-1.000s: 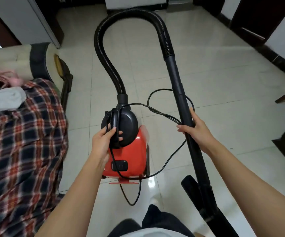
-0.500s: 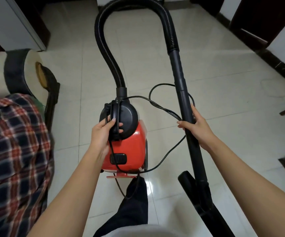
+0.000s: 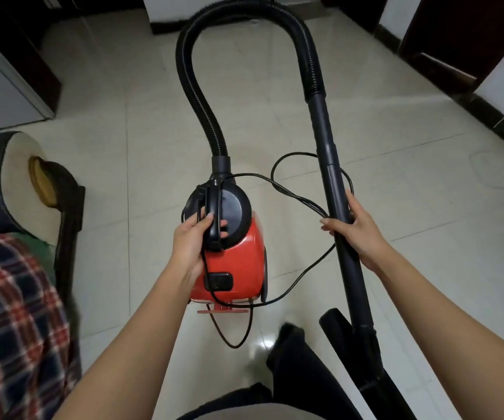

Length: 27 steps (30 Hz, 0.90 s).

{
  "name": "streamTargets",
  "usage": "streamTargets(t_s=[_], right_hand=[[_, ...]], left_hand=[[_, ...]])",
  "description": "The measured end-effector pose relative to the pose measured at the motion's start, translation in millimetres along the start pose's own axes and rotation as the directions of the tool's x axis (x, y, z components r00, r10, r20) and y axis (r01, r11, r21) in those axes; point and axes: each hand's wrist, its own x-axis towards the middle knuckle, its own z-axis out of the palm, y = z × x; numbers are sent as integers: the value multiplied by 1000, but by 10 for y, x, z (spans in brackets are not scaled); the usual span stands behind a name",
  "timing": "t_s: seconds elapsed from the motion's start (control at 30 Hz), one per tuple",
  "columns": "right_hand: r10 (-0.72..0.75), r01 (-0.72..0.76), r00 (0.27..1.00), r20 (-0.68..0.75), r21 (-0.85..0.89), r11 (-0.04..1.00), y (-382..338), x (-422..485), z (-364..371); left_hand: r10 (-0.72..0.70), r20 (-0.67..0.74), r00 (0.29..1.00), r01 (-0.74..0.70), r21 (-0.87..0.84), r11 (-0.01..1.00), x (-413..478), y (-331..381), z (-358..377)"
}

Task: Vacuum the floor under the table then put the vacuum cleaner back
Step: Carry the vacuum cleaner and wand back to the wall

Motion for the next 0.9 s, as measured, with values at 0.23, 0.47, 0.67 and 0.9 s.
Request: streamTargets(t_s=[0.23, 0.47, 0.67, 0.9], right_hand=[[3, -4, 999, 39, 33, 999, -211, 1417, -18], [55, -56, 990, 131, 6, 998, -494, 2962, -86], [51, -52, 987, 152, -4, 999, -838, 4030, -28], [29, -30, 987, 160, 3, 1000, -1193, 5310, 270]], left_hand=[[-11, -14, 1000, 11, -14, 1000, 1215, 391, 533], [-39, -98, 994, 35, -38, 999, 2479, 813, 1154], [-19, -129, 992, 10, -67, 998, 3420, 1288, 1549], [-16, -99, 995, 7, -92, 996, 4686, 1815, 1769]])
